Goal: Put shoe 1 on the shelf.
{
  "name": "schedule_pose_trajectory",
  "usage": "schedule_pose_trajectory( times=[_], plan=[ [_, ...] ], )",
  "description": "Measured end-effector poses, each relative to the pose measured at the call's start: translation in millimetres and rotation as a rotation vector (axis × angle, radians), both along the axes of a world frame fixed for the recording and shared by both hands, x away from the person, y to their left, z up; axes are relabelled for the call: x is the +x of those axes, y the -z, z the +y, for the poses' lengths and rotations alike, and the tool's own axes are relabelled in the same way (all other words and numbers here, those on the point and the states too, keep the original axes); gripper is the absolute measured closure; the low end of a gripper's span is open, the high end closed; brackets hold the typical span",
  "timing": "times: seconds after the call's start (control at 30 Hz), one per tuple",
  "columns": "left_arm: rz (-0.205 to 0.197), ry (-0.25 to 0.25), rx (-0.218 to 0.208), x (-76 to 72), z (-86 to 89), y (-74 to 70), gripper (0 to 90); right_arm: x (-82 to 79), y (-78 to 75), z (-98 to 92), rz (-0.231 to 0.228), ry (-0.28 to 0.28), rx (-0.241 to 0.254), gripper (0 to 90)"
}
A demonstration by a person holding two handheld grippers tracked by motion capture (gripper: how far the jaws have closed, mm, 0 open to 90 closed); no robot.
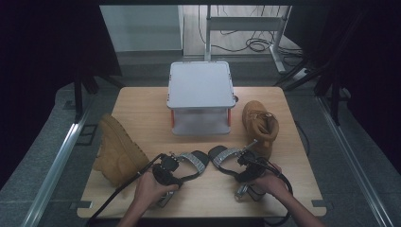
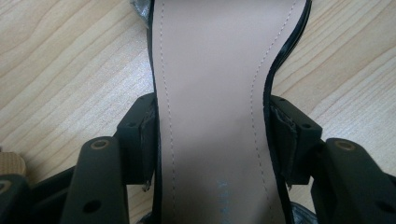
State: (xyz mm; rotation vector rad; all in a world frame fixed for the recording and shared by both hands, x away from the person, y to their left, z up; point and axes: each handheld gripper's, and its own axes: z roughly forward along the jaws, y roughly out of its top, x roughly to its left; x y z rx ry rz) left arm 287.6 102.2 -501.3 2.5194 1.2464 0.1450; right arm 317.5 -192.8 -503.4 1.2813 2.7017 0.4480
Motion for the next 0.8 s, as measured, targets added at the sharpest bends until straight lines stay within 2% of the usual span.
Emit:
schedule_pose_trajectory(
  times=[0.33,0.57,0.8],
  plan=[
    [-0.039,0.004,-0.009,-1.2,2.0,-0.4,41.4,1.2,-0.2,-5.5,-0.009,0.019,0.038,41.2],
    [-0.053,-0.002,-0.051,-0.3,8.4,-9.4,41.5,-0.3,-5.4,-9.9,-0.012,0.039,0.076,41.5],
    [-0.075,-0.036,-0.093,3.8,13.3,-23.1,41.5,-4.5,-19.2,-8.3,-0.041,0.101,0.110,41.7]
  ],
)
